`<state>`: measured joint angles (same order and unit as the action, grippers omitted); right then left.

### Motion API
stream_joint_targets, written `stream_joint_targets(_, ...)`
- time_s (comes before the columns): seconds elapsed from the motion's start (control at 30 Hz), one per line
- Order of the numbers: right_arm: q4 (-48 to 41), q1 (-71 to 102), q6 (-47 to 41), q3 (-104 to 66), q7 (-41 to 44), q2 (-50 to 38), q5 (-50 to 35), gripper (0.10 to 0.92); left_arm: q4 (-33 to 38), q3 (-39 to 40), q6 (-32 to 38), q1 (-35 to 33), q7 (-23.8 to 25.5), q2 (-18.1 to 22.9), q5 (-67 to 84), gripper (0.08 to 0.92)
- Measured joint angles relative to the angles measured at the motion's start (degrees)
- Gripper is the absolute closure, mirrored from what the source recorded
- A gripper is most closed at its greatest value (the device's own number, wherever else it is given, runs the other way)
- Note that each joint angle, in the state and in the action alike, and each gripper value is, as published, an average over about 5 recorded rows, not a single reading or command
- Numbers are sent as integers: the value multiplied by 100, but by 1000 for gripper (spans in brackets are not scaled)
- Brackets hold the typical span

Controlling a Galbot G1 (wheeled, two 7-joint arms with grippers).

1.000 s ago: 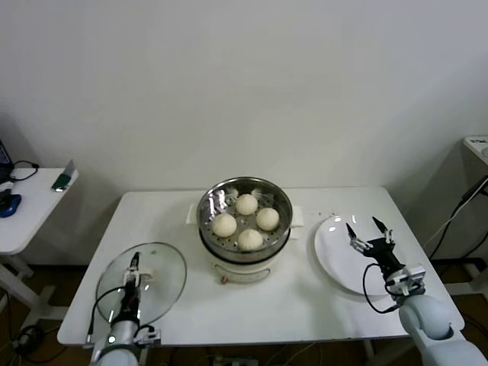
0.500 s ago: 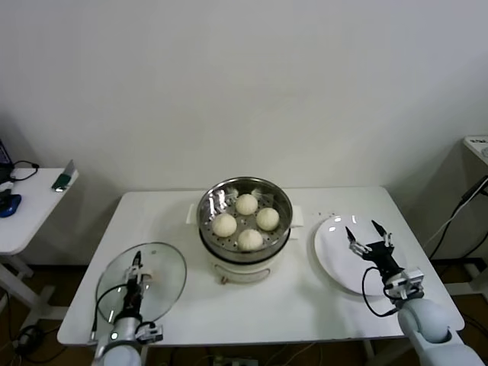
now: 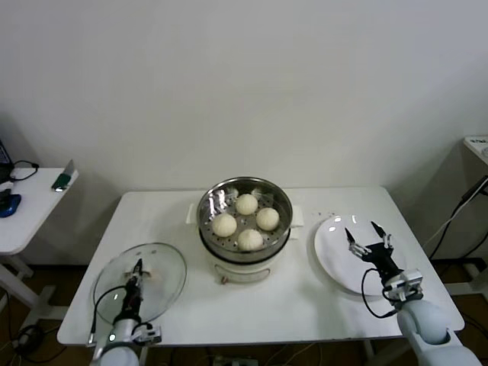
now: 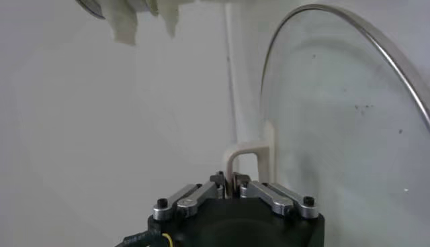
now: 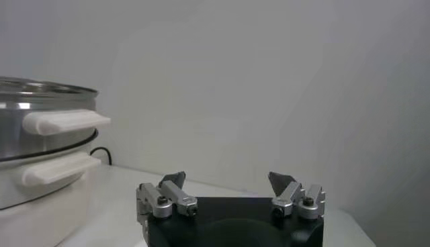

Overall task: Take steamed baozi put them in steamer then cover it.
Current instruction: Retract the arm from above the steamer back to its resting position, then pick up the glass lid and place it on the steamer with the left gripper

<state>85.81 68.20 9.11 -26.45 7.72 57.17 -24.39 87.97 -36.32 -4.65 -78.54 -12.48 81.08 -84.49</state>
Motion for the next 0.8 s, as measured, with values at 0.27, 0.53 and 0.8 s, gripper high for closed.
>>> stream_joint_targets(0.27,-56,-65,0,56,0,-38,58,203,432,-4,-74,-179,157,-87,189,853)
stream_joint_targets(0.53,-128,-142,10,97,0,-64,94,203,1220,-7,-328,-509,392,-214,415,853)
stream_joint_targets(0.8,-180,-249,-10,218,-14,-163,130,203,2273,21,-814,-950,632,-452,570,853)
